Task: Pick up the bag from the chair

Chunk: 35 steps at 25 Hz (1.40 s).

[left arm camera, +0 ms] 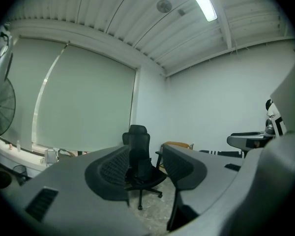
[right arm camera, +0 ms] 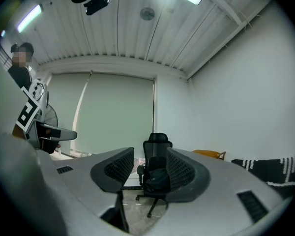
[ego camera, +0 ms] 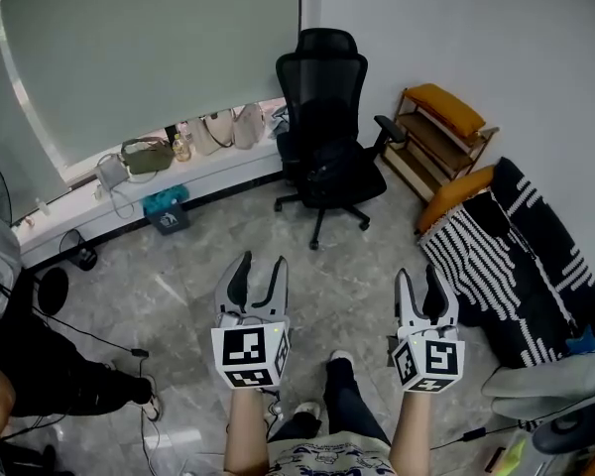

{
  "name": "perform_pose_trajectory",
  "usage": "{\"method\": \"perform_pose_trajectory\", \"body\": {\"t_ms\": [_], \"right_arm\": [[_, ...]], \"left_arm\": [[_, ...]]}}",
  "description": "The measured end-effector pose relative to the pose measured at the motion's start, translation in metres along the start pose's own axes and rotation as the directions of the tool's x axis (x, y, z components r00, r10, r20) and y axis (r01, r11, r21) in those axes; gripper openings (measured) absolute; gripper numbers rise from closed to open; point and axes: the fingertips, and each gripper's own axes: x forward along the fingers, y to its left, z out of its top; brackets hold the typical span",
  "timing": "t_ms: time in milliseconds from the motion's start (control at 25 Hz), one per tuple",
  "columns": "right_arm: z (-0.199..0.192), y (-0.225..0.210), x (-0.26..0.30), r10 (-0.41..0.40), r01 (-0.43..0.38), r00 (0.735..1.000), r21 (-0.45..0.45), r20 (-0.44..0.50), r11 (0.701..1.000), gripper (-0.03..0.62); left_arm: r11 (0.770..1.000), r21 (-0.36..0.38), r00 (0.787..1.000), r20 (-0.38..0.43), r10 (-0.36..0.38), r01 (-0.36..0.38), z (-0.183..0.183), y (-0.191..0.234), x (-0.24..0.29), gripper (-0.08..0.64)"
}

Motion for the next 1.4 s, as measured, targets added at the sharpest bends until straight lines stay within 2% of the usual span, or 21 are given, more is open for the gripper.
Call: {"method": "perform_pose_trajectory", "body": {"t_ms": [320, 840, 1200, 1400], "right_arm": [[-0.015, -0.029, 0.096, 0.035, -0.035, 0.999, 0.008, -0.016, 0.999, 0.218], [-0.001, -0.141, 0.316, 0.119, -0.119, 0.993, -0.01, 0.012, 0.993, 0.218], [-0.024, -0.186, 0.409, 0.161, -0.161, 0.987, -0.014, -0.03, 0.987, 0.225], [-0.041, -0.2, 0.458, 0.166, -0.166, 0.984, -0.001, -0.062, 0.986, 0.225]], "left_arm": [[0.999, -0.003, 0.999, -0.022, 0.036, -0.036, -0.007, 0.013, 0.088, 0.219], [0.997, 0.011, 0.997, 0.016, 0.081, -0.081, 0.024, -0.013, 0.311, 0.219], [0.992, -0.001, 0.991, -0.038, 0.128, -0.128, 0.005, -0.013, 0.405, 0.221], [0.992, 0.006, 0.989, -0.079, 0.127, -0.127, -0.009, -0.006, 0.459, 0.222]]}}
